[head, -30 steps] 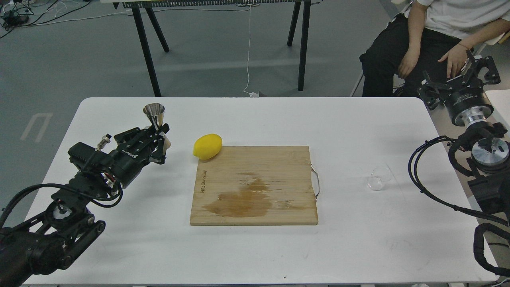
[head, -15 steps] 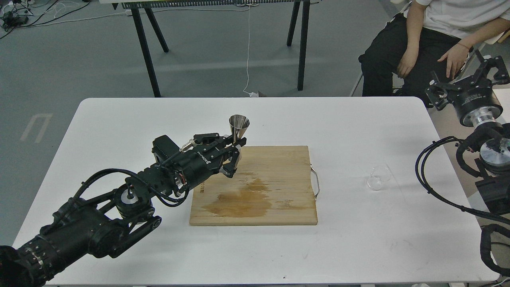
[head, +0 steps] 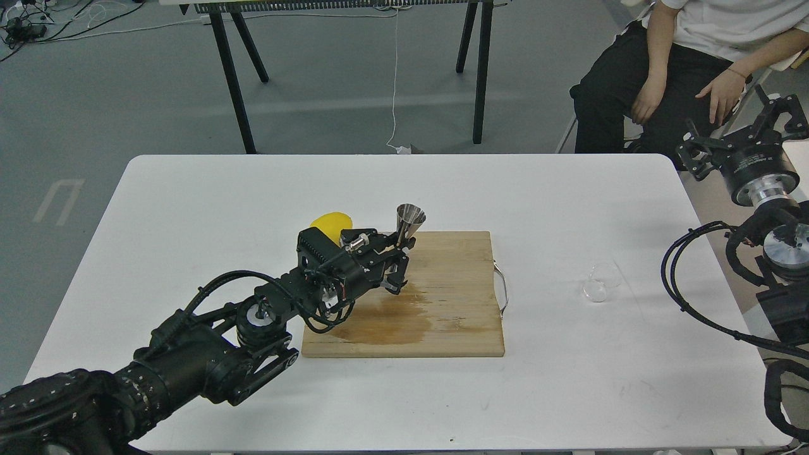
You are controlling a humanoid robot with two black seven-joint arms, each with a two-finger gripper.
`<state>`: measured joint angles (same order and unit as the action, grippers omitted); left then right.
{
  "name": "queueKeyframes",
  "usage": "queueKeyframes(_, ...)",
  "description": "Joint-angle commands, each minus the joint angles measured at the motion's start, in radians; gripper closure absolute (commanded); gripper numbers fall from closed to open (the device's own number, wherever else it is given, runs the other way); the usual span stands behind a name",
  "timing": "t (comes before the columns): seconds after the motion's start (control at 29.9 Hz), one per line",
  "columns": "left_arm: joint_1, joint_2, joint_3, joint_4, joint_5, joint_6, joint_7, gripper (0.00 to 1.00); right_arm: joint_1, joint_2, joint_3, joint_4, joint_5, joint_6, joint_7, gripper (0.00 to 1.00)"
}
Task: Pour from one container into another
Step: 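Carry the jigger with the left gripper onto the wooden board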
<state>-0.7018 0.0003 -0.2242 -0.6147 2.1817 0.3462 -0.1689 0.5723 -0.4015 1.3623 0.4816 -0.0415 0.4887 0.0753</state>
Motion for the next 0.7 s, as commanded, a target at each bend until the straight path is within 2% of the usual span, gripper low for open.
queueKeyframes(0.0,-0.001,0.0,0.016,0.001,0.0,0.0,0.012,0.8,0.0,0.001,0.0,0.0,0.0,0.0,0.0,0.0)
queueKeyframes(0.67,0.002,0.0,0.012,-0.008,0.0,0.016,0.015,0.71,-0.009,0.0,0.0,0.0,0.0,0.0,0.0,0.0)
